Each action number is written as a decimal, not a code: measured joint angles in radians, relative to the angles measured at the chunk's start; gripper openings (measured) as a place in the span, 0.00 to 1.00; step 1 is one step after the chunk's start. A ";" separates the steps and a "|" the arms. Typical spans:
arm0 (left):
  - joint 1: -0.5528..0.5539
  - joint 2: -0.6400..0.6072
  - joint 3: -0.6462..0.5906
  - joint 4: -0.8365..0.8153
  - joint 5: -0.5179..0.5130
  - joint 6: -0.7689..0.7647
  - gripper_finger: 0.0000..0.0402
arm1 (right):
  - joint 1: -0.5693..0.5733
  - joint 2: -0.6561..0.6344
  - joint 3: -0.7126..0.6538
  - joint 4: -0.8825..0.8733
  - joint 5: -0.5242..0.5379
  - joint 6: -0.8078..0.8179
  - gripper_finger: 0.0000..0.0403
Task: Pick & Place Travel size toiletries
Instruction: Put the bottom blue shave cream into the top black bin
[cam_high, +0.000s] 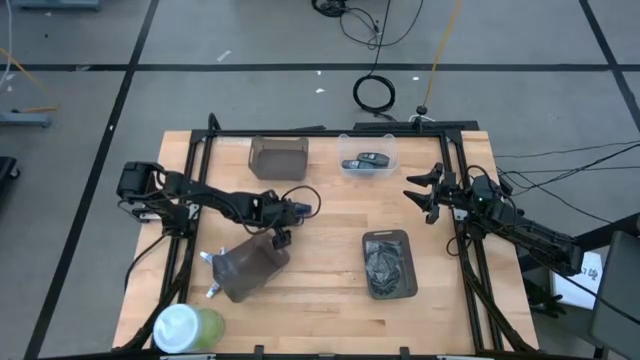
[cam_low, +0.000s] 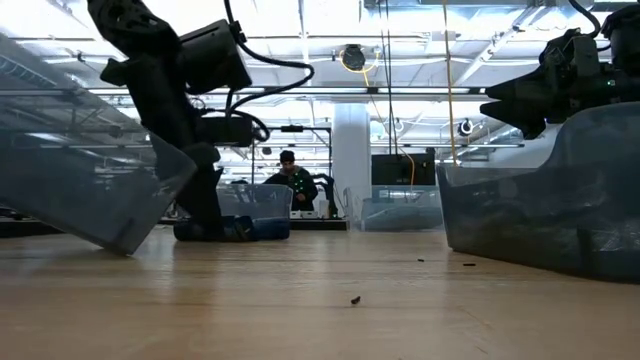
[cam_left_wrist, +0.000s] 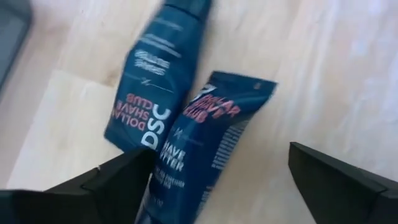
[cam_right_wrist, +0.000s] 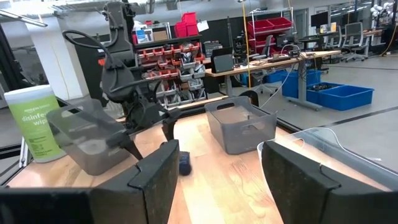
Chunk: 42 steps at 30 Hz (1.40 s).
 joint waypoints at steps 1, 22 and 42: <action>-0.003 0.000 0.000 0.008 0.003 -0.001 0.87 | 0.000 0.000 0.000 0.000 0.000 0.000 0.54; -0.008 0.000 0.000 0.116 0.073 -0.001 0.29 | 0.000 0.000 0.000 0.000 0.000 0.000 0.54; -0.008 -0.001 0.001 0.177 0.145 0.071 0.01 | 0.000 0.000 0.000 0.000 0.000 0.000 0.54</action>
